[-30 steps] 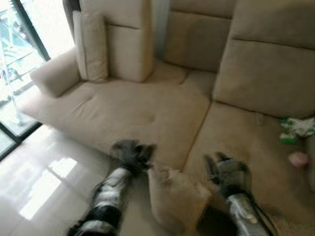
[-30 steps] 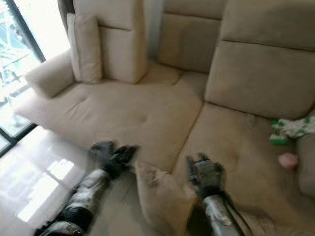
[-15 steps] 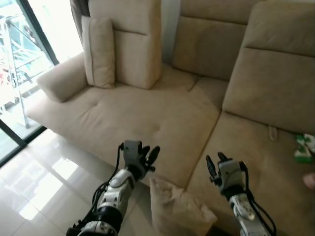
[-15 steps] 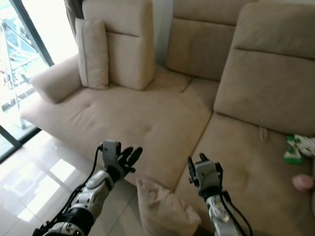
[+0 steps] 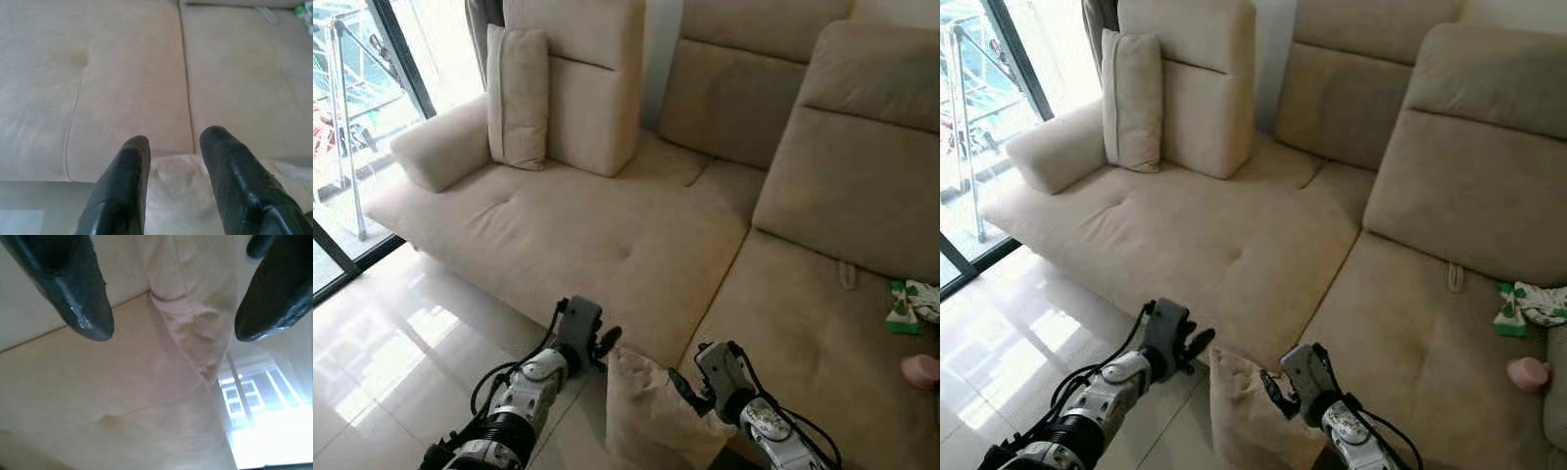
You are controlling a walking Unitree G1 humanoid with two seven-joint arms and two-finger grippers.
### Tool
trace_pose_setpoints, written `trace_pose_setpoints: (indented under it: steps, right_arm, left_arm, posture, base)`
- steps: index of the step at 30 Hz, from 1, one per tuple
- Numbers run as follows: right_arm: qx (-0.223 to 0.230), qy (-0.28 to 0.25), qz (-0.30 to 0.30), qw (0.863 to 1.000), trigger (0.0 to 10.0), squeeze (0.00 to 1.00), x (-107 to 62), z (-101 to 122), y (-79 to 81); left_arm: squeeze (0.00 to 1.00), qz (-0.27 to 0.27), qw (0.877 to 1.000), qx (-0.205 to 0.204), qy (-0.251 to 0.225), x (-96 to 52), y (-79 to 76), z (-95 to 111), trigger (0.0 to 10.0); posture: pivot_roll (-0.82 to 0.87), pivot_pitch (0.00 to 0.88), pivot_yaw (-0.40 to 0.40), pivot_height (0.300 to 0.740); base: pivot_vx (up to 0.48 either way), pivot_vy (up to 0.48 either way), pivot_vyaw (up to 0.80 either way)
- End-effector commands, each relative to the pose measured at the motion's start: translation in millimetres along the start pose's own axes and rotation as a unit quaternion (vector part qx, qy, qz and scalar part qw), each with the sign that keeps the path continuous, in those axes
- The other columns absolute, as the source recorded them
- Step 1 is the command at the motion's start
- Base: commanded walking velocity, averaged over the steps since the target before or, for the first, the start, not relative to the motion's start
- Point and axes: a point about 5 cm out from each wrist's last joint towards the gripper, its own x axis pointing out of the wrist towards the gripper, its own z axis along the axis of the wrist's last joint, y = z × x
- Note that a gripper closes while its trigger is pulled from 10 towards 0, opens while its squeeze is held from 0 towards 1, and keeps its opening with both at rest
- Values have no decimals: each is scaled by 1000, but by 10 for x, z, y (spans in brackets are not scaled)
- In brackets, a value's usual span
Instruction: Move the pillow to the sofa from floor
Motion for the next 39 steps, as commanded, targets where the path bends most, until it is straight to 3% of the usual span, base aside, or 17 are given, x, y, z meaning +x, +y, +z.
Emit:
trace_pose_setpoints:
  steps: [1,7,9,11,19,39]
  right_arm:
    - [-10,-12,-18,1000,10000,0,6,36,-40]
    - [-22,-114,-99,988,10000,0,-81,281,-185]
    - [-19,-130,-110,985,10000,0,-131,294,-171]
    - [-18,-131,-110,985,10000,0,-143,286,-159]
    - [-6,-126,-93,988,10000,0,-186,217,-76]
    - [-6,-122,-99,988,10000,0,-204,186,-82]
  left_arm:
    - [0,-5,1000,-3,-26,-13,-7,41,10000]
    - [0,48,987,-106,-111,-71,119,157,10000]
    - [0,66,980,-138,-126,-97,172,157,10000]
    - [0,70,978,-146,-128,-102,180,152,10000]
    - [0,61,981,-131,-128,-98,141,145,10000]
    - [0,53,982,-124,-131,-67,117,186,10000]
  posture:
    - [70,0,48,740]
    - [68,0,49,740]
    - [62,0,49,740]
    - [61,0,49,740]
    - [52,0,53,720]
    - [46,0,52,645]
  base:
    - [0,0,0]
    - [0,0,0]
    - [0,0,0]
    - [0,0,0]
    - [0,0,0]
    - [0,0,0]
